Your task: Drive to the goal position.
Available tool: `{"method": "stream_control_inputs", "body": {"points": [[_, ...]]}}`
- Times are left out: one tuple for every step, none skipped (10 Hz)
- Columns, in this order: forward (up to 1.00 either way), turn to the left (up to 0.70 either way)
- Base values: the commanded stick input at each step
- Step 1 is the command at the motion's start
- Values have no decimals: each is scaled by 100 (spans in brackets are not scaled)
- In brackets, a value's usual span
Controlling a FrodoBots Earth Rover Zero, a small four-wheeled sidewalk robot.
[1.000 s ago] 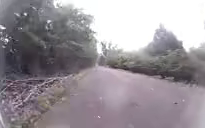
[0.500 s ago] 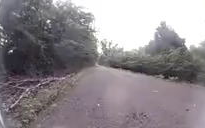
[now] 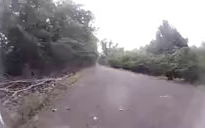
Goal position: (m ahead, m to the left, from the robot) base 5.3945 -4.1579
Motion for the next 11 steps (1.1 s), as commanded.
{"method": "stream_control_inputs", "body": {"points": [[70, 0], [70, 0], [70, 0], [70, 0], [70, 1], [70, 2], [70, 3], [70, 5], [70, 7], [70, 7], [70, 3]]}}
